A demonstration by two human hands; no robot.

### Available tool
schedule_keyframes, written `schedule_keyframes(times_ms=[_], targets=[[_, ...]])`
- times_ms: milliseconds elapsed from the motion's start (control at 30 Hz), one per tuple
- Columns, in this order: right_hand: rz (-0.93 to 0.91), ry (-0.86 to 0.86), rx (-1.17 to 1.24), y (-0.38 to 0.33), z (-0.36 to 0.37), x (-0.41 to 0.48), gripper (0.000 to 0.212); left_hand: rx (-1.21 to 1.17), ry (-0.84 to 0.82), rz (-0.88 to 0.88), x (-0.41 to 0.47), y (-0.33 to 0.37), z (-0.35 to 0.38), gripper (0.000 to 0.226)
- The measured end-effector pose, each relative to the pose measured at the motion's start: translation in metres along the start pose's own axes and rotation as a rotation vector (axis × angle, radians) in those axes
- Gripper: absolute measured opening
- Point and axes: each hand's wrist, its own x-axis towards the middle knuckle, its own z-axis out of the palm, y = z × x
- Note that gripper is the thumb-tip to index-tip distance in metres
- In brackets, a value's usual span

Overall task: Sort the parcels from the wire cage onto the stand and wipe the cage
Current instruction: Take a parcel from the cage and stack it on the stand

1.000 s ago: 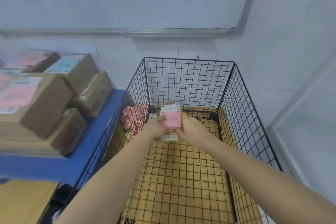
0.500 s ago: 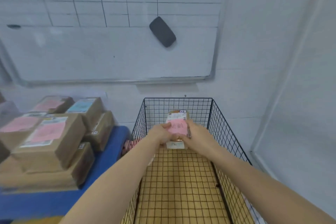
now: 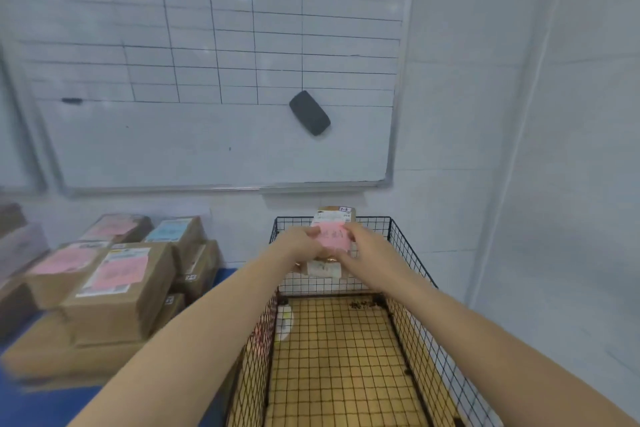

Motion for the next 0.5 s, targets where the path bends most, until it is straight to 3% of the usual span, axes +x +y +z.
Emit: schedule_keyframes(times_ms=[500], targets=[[-0.286, -0.039, 0.105, -0.104, 0.039, 0.049, 0.057, 0.043, 0.248, -0.124, -0.052, -0.045, -0.15, 0.062]])
